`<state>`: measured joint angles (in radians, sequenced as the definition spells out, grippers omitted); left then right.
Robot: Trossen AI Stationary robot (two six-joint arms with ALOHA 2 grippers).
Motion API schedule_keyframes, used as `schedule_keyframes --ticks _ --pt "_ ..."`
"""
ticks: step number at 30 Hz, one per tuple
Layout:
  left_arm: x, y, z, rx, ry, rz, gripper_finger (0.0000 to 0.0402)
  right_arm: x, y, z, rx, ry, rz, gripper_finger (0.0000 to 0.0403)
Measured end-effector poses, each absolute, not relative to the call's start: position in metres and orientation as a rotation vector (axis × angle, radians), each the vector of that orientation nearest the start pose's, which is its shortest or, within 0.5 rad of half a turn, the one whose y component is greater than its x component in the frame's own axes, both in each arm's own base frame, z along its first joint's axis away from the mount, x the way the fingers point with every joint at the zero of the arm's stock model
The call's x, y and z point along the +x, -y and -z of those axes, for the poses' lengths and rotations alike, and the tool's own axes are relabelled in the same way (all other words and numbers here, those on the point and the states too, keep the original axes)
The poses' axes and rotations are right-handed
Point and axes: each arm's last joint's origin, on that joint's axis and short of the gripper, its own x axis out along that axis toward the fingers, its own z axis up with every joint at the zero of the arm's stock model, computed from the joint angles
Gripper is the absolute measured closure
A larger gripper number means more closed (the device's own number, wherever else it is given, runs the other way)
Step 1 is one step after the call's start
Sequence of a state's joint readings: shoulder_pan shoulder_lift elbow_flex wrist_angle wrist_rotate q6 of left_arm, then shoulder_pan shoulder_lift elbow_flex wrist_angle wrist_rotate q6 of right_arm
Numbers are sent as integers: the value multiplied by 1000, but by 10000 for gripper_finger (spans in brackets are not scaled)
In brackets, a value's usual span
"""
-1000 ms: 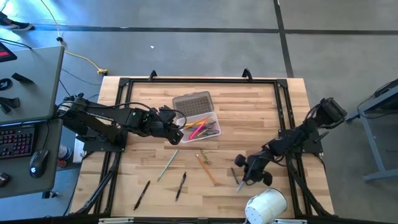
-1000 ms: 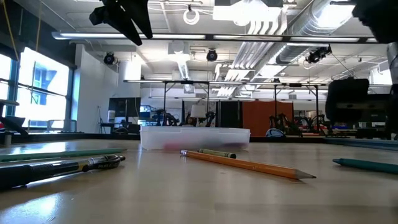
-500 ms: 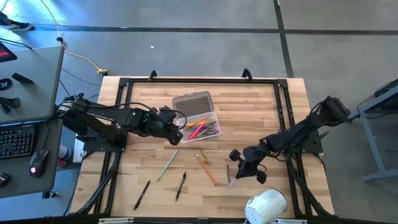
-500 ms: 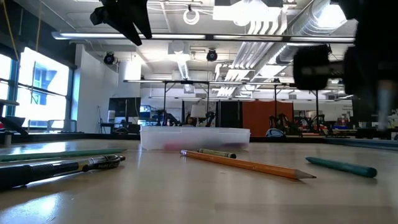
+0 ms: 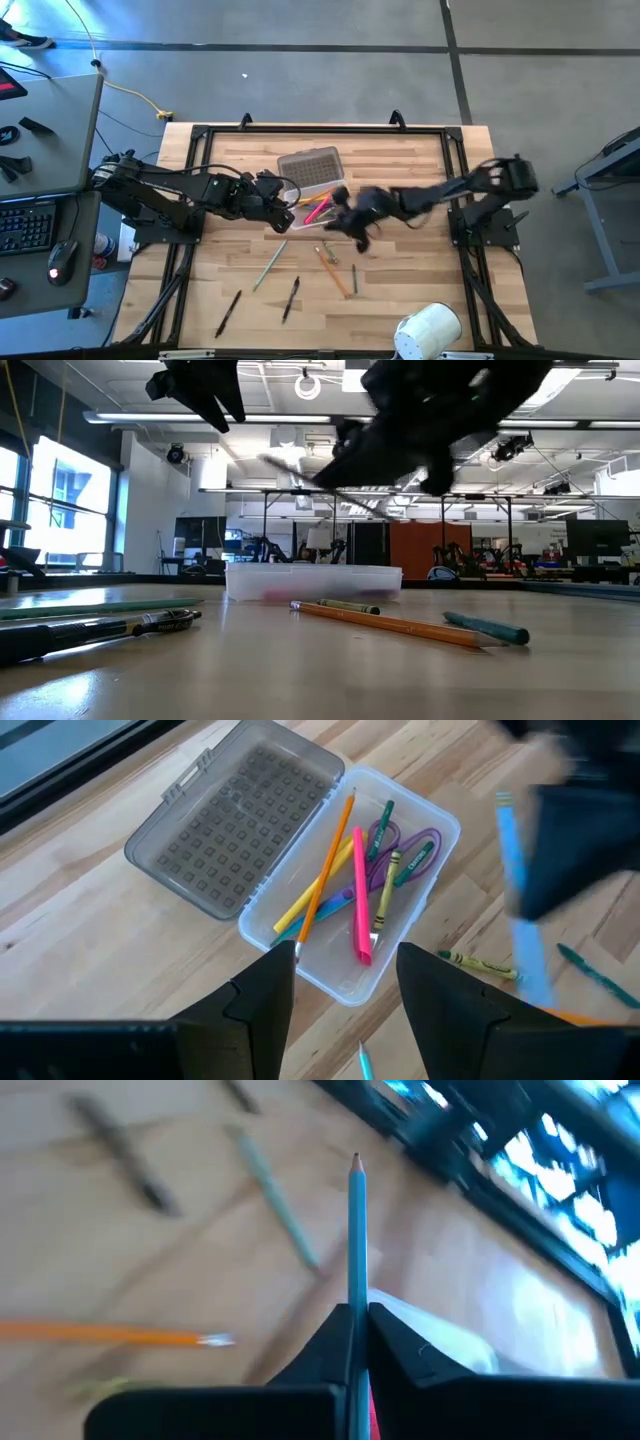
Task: Pick & place school supplies into a supply box
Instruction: Put the blue pencil into the supply box
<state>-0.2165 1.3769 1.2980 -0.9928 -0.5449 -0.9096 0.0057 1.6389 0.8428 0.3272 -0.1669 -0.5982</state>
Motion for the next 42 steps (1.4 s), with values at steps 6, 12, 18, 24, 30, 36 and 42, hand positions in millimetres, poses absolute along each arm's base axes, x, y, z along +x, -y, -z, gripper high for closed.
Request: schedule_keyframes --ticks 6,12,18,24,30,36,42 --pt "259 42 -322 -405 -776 -696 190 383 31 -160 -361 -507 -189 399" --pt "259 42 -322 -381 -787 -686 190 404 47 -131 -365 -569 -165 392" --pt "259 42 -321 -364 -803 -667 190 406 46 -132 -450 -601 -86 361" --pt "259 42 -321 -364 -803 -666 190 402 47 -129 -445 -674 -43 326" --pt "259 43 -321 -381 -821 -643 190 400 36 -131 -460 -698 -74 314" --pt "259 43 -321 -394 -830 -626 190 390 28 -147 -504 -756 -122 318" --pt "260 43 -321 -402 -827 -627 190 384 30 -147 -515 -826 -59 320"
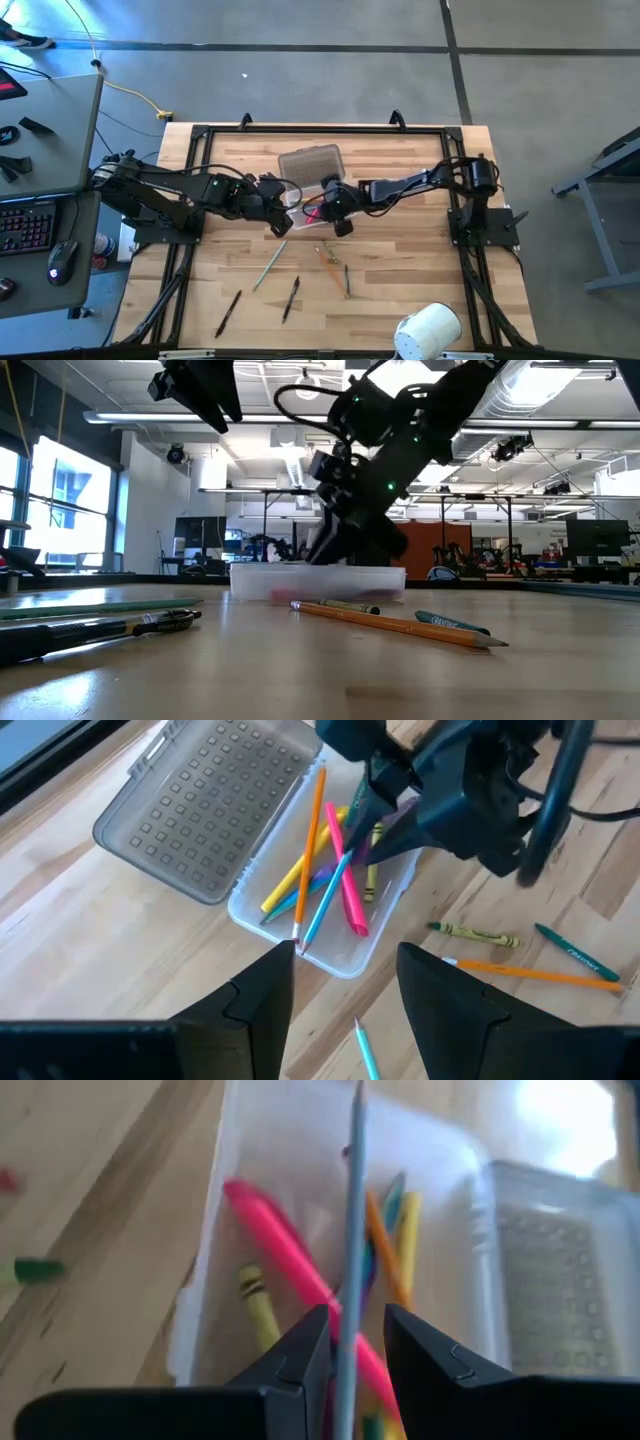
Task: Pick & place school supplies into a supply box
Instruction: Put the blue pencil into the supply box
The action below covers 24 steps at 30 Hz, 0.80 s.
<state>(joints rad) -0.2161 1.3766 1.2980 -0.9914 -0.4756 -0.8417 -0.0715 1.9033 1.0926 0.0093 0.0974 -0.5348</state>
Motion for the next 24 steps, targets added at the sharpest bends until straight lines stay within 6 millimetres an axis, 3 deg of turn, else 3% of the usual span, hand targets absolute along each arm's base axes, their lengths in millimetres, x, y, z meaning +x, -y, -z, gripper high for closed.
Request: schedule_keyframes --ticks 8,24 --pt "260 44 -321 -413 -834 -613 190 398 25 -164 -403 -555 -180 320" --pt "261 45 -322 -434 -829 -589 190 407 43 -134 -345 -558 -114 320"
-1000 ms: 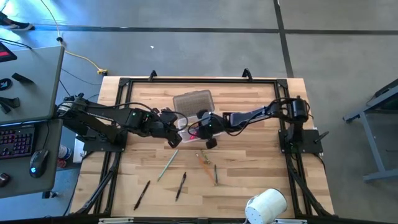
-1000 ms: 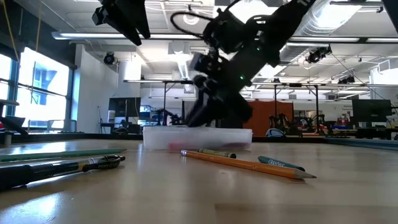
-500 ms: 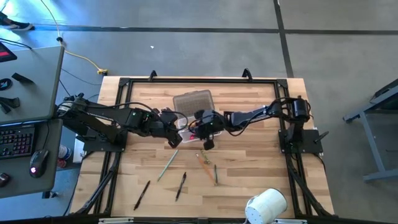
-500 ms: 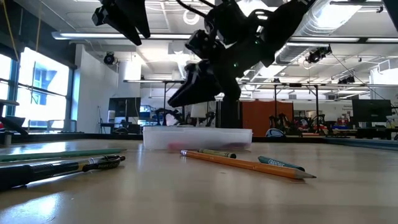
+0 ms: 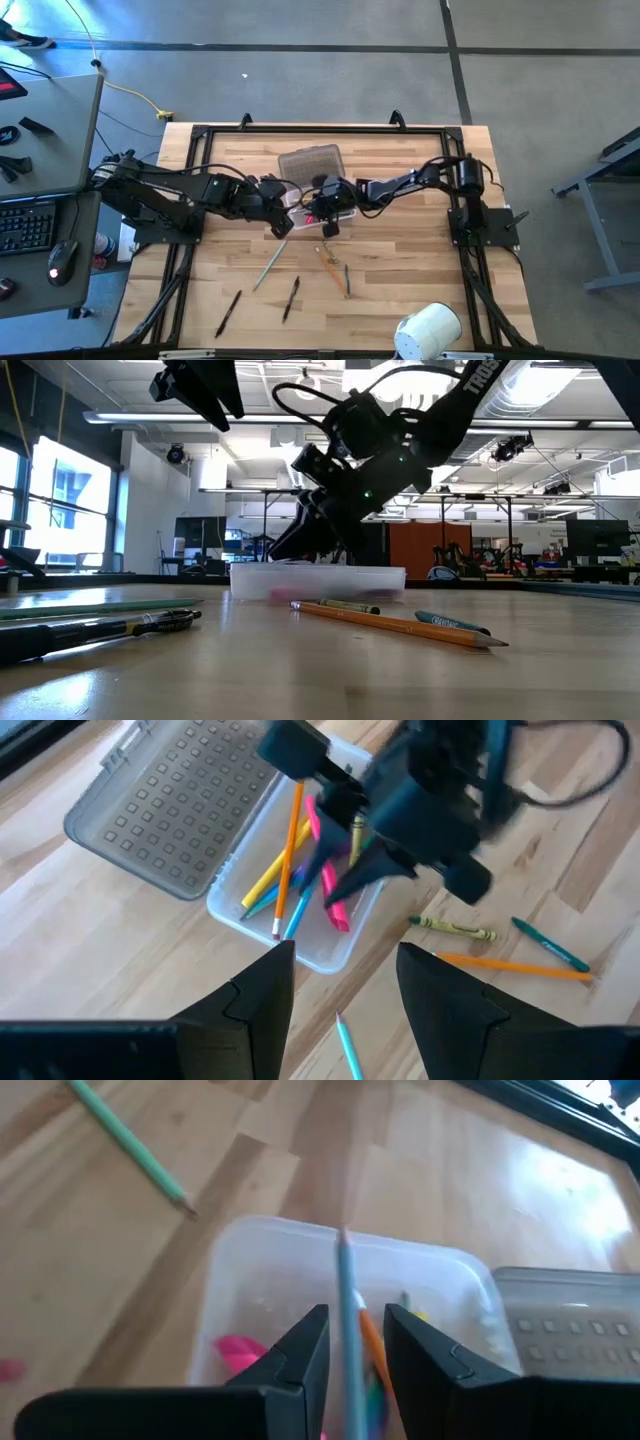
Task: Pick & place school supplies into a supply box
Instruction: Put the blue pencil into the supply box
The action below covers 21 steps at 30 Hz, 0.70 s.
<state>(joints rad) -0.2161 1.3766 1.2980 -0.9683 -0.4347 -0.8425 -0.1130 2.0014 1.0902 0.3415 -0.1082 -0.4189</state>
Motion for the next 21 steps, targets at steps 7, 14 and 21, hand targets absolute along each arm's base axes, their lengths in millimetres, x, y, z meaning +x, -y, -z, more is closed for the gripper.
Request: schedule_keyframes --ticks 7,14,21 --pt "261 45 -322 -440 -836 -580 190 403 56 -132 -289 -595 -91 320" --pt "261 45 -322 -441 -838 -578 190 402 59 -125 -254 -617 -120 320" --pt "261 45 -322 -441 -838 -578 190 401 59 -124 -255 -641 -123 320"
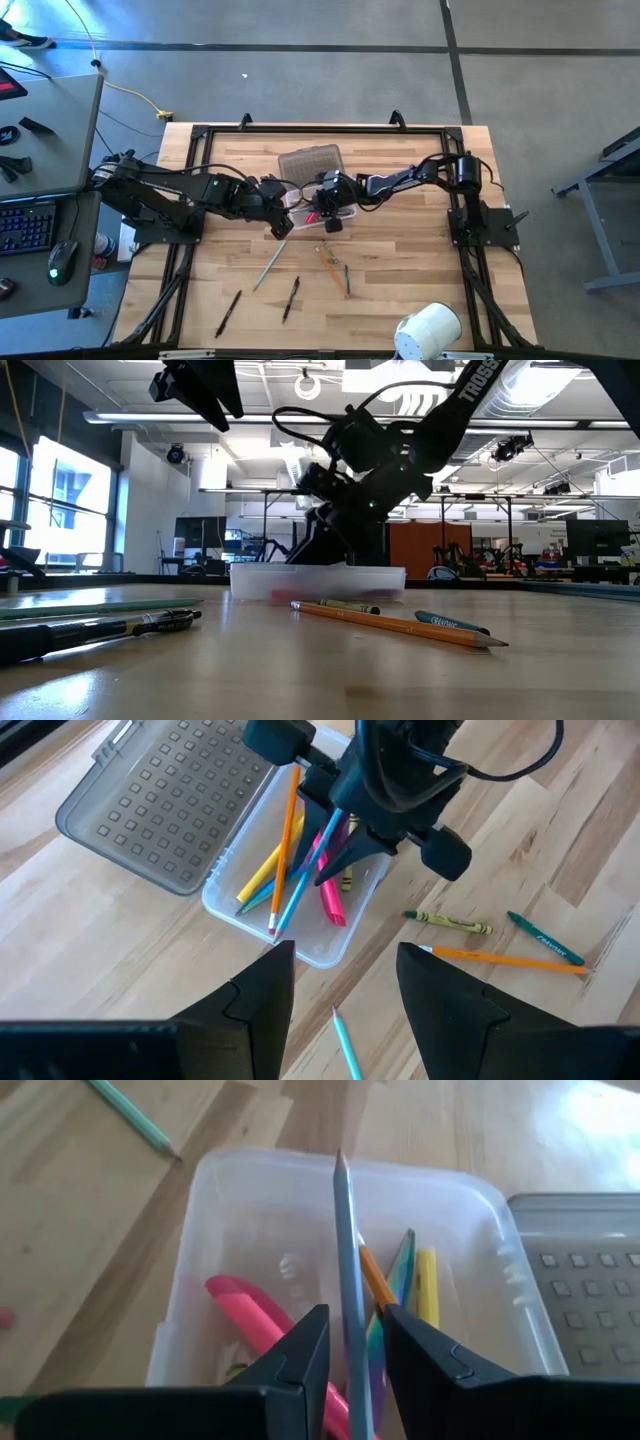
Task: Pick & place school supplies into a supply box
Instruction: Put the blue pencil into the supply box
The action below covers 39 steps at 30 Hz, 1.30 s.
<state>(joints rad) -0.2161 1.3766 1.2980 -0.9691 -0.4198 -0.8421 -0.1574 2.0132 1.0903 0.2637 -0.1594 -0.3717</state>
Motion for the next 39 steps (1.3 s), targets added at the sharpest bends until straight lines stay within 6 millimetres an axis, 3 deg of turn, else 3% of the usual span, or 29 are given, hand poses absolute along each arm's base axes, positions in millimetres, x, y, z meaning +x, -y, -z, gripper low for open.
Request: schedule_keyframes --ticks 4,11,17,24,32,39 --pt "261 45 -322 -441 -838 -578 190 398 60 -121 -264 -686 -94 334" --pt "261 45 -322 -441 -838 -578 190 395 59 -119 -279 -738 -103 394" --pt "261 45 -322 -441 -838 -578 190 395 61 -120 -301 -755 -40 378" --pt "261 45 -322 -439 -836 -581 190 393 62 -119 -306 -778 -22 395" --pt "261 45 -322 -436 -835 -585 190 385 62 -129 -329 -845 21 349" --pt "261 45 -322 -433 -833 -588 190 376 61 -142 -331 -897 25 340"
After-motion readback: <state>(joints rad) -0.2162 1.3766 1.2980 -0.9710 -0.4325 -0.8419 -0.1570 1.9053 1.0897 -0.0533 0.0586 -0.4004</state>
